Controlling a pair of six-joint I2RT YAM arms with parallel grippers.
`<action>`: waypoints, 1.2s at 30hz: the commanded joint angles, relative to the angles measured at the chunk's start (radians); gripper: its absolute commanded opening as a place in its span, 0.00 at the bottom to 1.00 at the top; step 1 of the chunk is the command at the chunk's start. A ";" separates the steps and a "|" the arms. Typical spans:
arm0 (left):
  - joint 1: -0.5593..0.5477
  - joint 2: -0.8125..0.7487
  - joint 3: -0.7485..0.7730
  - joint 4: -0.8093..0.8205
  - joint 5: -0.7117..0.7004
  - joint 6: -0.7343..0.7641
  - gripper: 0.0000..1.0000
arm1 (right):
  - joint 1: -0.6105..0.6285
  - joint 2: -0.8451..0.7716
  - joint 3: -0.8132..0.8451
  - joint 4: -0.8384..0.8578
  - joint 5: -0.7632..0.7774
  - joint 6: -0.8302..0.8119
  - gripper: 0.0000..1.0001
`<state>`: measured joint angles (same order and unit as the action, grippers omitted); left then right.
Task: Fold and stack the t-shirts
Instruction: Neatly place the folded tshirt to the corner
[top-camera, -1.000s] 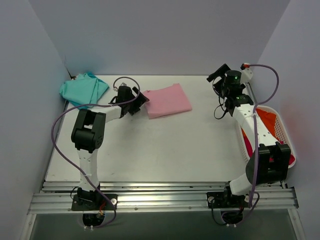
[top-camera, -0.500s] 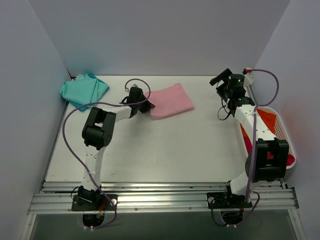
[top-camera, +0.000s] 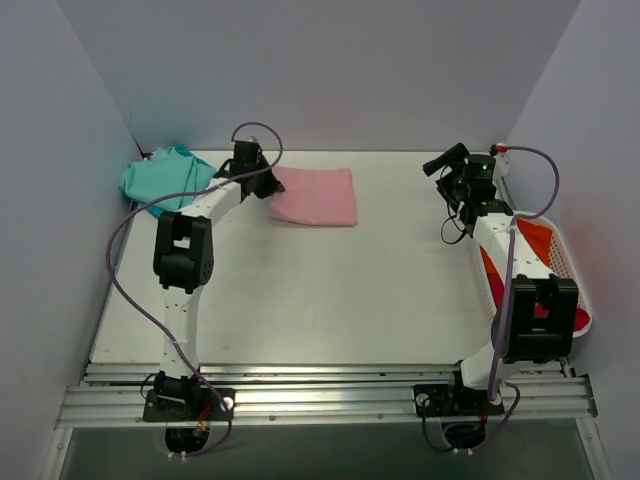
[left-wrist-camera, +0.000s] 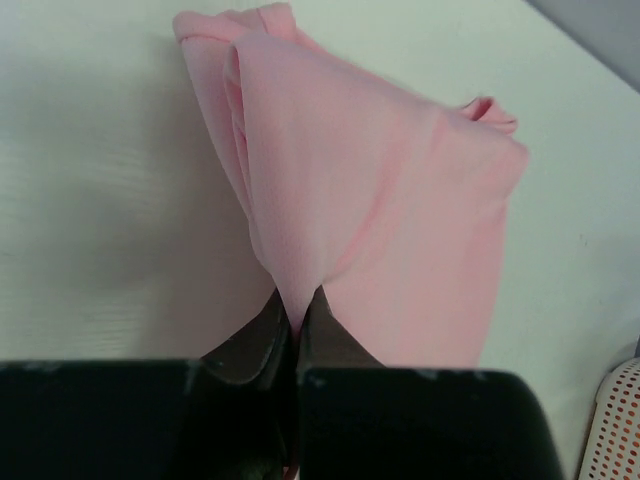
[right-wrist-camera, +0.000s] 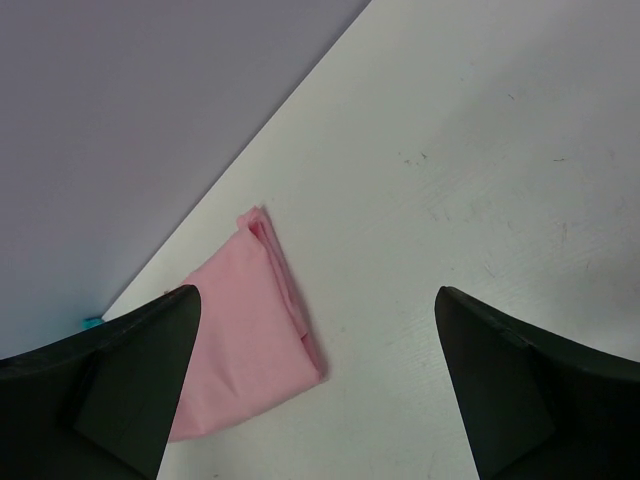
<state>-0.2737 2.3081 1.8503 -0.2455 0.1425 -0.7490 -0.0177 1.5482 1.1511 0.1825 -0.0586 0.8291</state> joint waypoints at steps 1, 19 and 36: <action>0.082 0.011 0.183 -0.194 0.037 0.184 0.02 | -0.007 -0.033 -0.005 0.054 -0.043 0.016 1.00; 0.372 0.225 0.931 -0.689 0.115 0.366 0.02 | -0.010 0.044 -0.014 0.135 -0.138 0.050 0.99; 0.634 0.082 0.685 -0.482 0.105 0.228 0.94 | 0.012 0.151 0.036 0.163 -0.179 0.036 0.99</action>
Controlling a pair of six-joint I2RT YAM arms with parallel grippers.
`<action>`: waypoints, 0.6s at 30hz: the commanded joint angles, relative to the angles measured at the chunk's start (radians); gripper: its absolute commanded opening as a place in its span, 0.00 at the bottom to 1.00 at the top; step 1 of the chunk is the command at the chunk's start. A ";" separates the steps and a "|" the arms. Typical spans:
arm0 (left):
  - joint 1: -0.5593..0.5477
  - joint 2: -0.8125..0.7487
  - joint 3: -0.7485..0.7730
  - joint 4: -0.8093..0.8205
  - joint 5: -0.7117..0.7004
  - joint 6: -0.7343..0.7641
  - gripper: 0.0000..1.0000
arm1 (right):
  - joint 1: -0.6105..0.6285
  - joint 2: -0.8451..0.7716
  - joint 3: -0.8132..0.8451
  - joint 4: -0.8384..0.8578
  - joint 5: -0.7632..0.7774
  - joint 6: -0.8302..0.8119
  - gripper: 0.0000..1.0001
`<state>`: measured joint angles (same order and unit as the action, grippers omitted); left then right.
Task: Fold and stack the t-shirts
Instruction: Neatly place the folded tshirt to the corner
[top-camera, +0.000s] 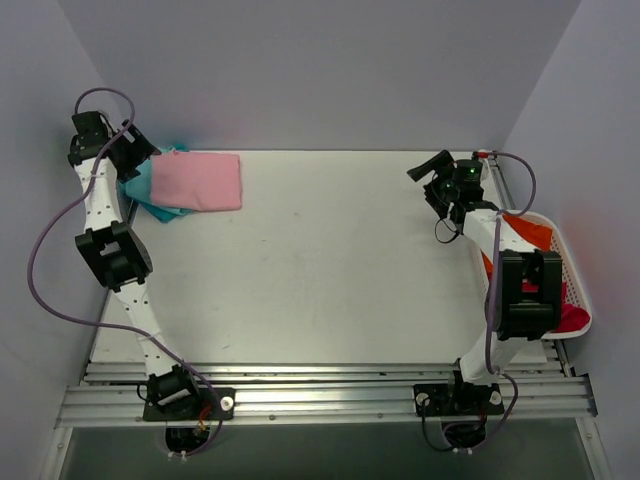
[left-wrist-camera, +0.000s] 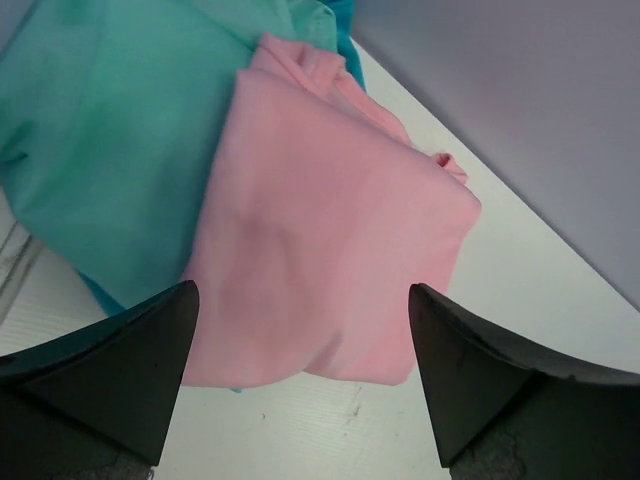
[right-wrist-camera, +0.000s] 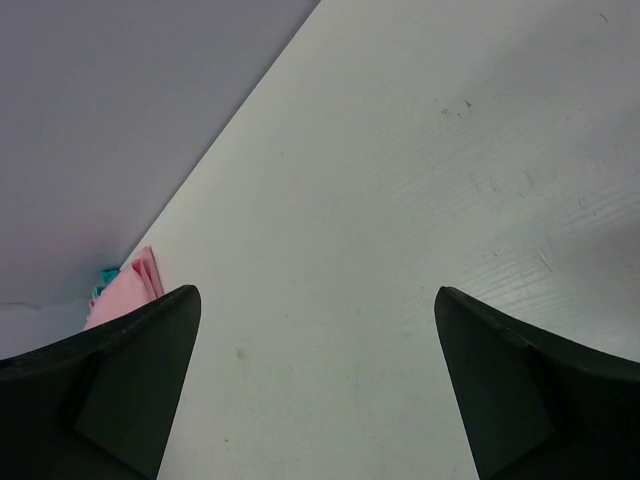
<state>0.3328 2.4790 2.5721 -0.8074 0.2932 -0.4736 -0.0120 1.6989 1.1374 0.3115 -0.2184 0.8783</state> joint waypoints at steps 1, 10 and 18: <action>0.035 -0.098 -0.055 0.094 -0.055 -0.065 0.94 | 0.006 0.005 0.053 0.034 -0.021 -0.022 0.99; 0.028 -0.435 -0.441 0.280 -0.191 -0.088 0.94 | 0.081 0.044 0.125 -0.008 -0.030 -0.114 0.99; -0.141 -0.706 -0.709 0.221 -0.414 -0.013 0.94 | 0.233 0.041 0.216 -0.061 0.042 -0.268 1.00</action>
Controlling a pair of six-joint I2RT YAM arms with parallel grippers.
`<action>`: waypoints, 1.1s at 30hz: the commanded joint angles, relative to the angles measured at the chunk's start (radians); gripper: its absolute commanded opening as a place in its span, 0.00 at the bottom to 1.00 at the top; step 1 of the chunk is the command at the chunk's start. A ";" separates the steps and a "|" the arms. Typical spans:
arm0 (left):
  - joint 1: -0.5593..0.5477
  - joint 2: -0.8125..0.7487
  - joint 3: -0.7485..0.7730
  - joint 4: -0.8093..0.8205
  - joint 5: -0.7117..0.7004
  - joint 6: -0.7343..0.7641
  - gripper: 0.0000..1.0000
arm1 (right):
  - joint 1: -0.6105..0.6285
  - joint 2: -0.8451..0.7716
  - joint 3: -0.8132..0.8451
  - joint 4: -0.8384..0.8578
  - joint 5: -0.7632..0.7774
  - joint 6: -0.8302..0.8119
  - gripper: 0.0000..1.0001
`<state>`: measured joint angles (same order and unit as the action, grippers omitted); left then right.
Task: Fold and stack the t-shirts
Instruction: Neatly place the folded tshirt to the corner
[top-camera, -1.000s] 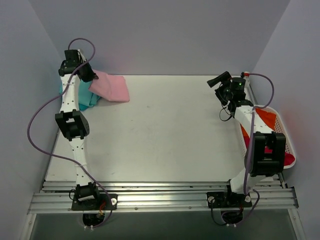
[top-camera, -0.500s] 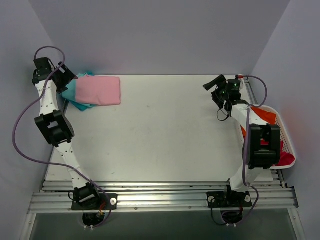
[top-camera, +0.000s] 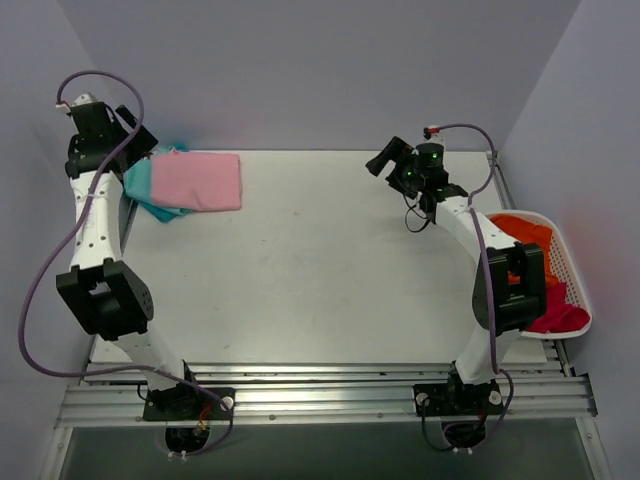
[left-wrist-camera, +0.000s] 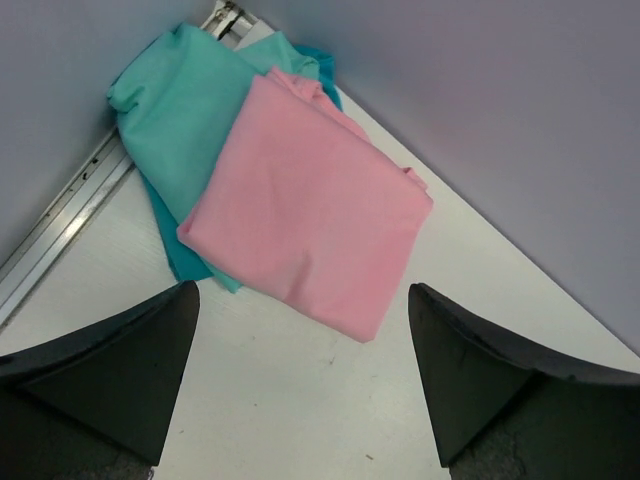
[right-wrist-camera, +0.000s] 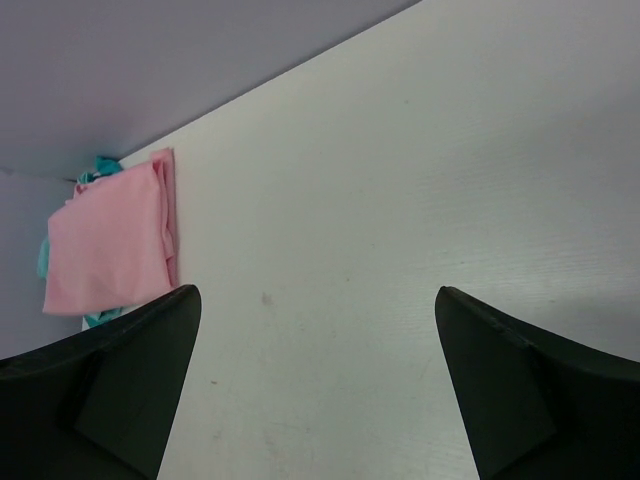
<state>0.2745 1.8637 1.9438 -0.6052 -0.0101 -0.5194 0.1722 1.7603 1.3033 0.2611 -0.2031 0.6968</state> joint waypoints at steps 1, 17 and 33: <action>-0.102 -0.113 -0.167 0.027 -0.122 0.012 0.94 | 0.059 -0.022 0.053 -0.014 0.025 -0.095 1.00; -0.350 -0.549 -0.717 0.196 -0.424 0.076 0.94 | 0.145 -0.015 0.088 -0.057 0.044 -0.152 1.00; -0.350 -0.540 -0.749 0.251 -0.422 0.117 0.94 | 0.150 -0.001 0.105 -0.077 0.051 -0.171 1.00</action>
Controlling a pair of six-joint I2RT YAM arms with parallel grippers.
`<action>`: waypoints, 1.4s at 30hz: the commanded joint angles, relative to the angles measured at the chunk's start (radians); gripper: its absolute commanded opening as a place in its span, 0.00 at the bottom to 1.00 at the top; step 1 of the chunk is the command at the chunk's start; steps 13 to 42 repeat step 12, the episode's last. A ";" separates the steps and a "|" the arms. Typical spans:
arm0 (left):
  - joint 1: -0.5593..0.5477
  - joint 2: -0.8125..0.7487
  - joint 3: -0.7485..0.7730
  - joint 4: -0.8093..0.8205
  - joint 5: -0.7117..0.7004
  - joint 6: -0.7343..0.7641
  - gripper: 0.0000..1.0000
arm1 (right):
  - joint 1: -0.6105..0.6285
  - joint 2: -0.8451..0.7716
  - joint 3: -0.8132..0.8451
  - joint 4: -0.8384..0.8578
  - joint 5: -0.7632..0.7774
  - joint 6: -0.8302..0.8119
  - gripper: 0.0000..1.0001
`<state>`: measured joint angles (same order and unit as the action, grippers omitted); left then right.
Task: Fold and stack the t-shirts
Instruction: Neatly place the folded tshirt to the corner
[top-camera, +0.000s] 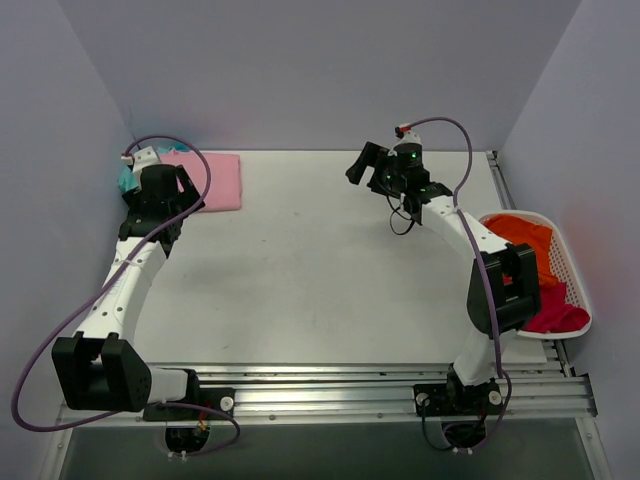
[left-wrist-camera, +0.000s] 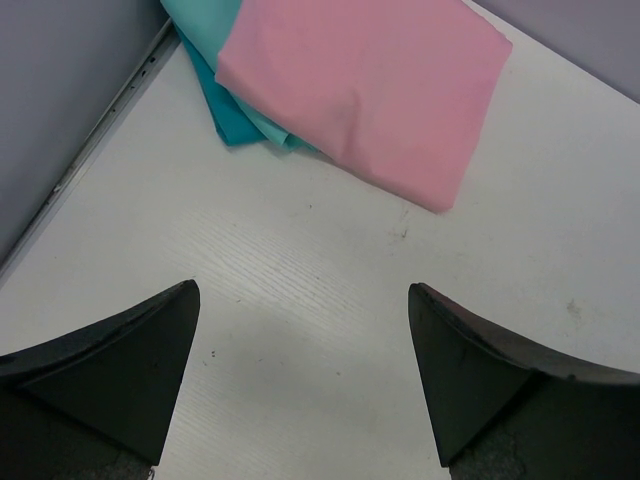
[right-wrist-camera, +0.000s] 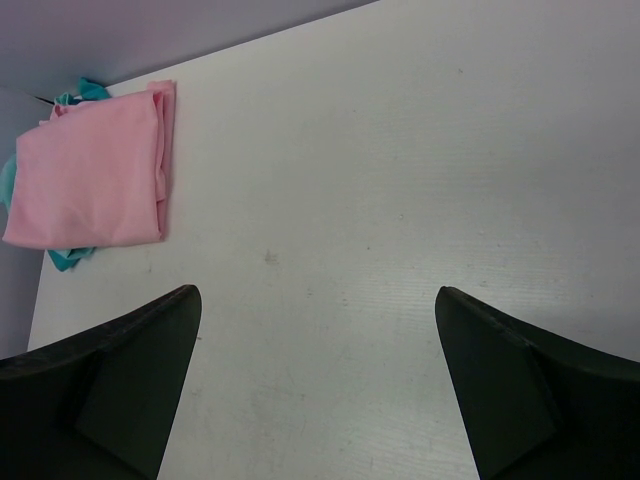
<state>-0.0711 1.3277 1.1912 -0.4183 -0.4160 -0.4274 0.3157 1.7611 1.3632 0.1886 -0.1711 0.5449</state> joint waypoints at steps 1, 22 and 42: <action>-0.004 -0.002 0.004 0.067 -0.017 0.027 0.94 | 0.006 -0.002 0.047 -0.006 0.019 -0.022 1.00; -0.013 0.021 -0.010 0.110 -0.032 0.036 0.94 | 0.010 0.012 0.056 -0.015 0.030 -0.029 1.00; -0.013 0.021 -0.010 0.110 -0.032 0.036 0.94 | 0.010 0.012 0.056 -0.015 0.030 -0.029 1.00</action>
